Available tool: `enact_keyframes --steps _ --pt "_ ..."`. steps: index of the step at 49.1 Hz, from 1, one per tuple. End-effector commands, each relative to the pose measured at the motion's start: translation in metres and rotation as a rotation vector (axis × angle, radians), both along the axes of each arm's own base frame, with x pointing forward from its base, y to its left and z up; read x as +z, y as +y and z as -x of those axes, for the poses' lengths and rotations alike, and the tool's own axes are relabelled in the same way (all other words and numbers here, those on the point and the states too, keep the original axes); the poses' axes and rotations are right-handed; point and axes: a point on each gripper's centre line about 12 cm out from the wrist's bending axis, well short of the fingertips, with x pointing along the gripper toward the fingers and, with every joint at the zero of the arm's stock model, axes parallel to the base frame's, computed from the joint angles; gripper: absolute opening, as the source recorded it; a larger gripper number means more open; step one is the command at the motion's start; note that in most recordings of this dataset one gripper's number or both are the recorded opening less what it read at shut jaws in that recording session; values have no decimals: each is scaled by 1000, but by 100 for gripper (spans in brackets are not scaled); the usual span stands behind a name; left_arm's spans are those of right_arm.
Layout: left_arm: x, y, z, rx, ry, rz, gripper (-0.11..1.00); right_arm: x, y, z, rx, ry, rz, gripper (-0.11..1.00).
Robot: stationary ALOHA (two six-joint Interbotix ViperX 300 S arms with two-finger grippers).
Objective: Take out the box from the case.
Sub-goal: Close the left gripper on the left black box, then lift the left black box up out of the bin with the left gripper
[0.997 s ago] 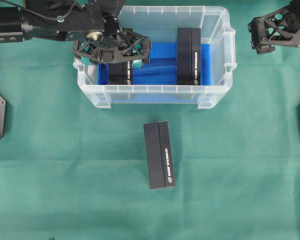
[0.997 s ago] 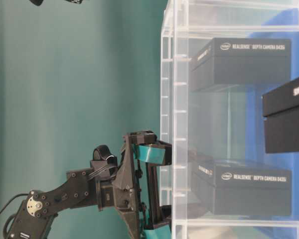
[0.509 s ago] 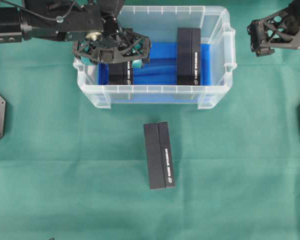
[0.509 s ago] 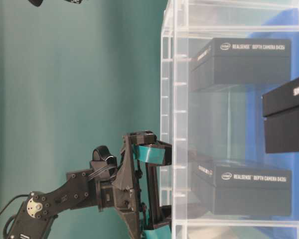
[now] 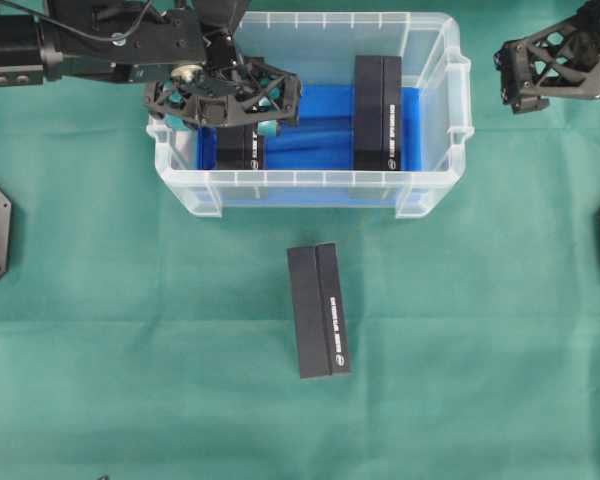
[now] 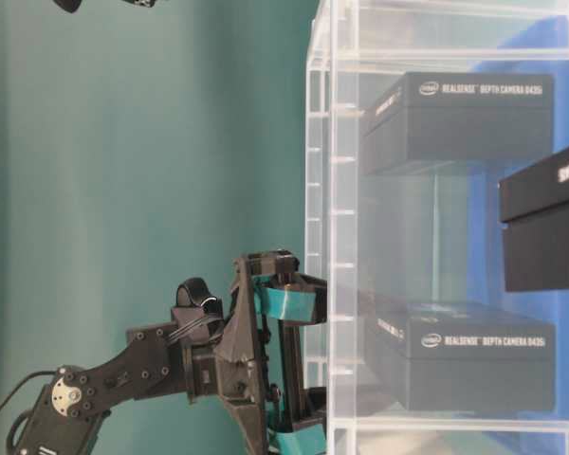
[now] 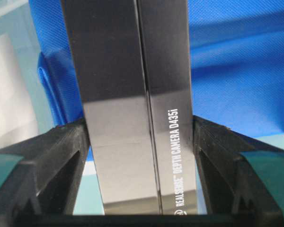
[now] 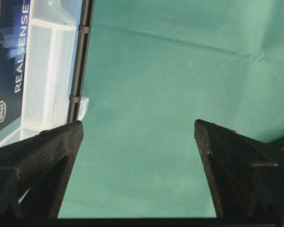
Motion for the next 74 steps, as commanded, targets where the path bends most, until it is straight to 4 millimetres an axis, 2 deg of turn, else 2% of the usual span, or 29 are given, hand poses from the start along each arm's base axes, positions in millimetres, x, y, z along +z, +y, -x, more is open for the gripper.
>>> enact_keyframes --steps 1,17,29,40,57,74 --pt "1 1 1 -2 -8 -5 63 7 1 0 4 -28 8 94" --pt "2 1 2 0 -5 -2 63 7 1 0 4 -27 7 94" --pt "18 -1 5 7 2 5 63 7 1 0 4 -27 7 94" --pt "44 -6 2 1 13 12 63 8 1 -1 4 -33 9 94" --pt "100 -12 -8 -10 -13 5 63 9 1 -3 8 -56 17 94" --pt "156 -16 4 0 -37 0 63 8 0 -4 11 -62 22 94"
